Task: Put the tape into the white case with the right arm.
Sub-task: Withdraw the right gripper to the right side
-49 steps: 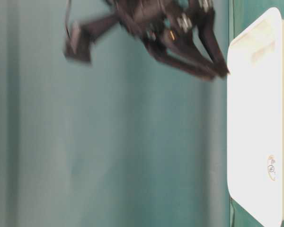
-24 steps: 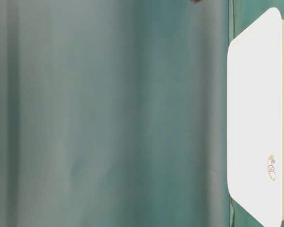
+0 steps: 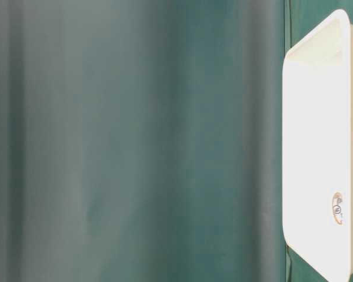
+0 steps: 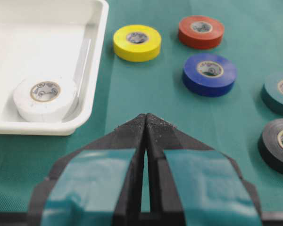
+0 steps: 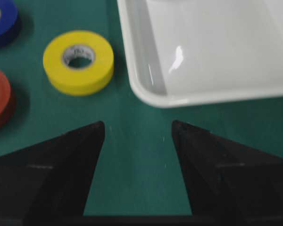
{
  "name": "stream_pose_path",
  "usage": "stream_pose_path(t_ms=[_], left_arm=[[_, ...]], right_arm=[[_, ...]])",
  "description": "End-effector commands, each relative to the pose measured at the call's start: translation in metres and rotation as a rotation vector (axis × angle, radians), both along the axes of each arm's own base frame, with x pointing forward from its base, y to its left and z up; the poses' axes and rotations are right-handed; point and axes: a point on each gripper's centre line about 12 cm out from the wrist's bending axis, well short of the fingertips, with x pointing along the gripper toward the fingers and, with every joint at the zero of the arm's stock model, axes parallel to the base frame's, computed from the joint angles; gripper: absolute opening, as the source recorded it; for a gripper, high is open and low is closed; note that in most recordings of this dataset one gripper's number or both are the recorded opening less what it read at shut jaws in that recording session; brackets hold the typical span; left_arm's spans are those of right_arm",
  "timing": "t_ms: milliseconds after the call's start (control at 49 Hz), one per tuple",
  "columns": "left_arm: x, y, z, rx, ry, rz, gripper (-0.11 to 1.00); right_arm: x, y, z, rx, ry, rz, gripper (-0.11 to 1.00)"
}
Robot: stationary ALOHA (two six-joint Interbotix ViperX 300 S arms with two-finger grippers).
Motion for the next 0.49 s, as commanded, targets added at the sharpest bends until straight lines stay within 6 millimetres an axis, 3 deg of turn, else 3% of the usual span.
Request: stream_pose_path(t_ms=[0, 470], left_arm=[[0.0013, 0.0, 0.0054, 0.001, -0.012, 0.0, 0.0], [0.0013, 0.0, 0.0052, 0.001, -0.011, 0.0, 0.0]], right_arm=[[-0.0018, -0.0002, 0.0032, 0.005, -0.011, -0.008, 0.25], [-0.0058, 0.0065, -0.0013, 0.018, -0.003, 0.02, 0.26]])
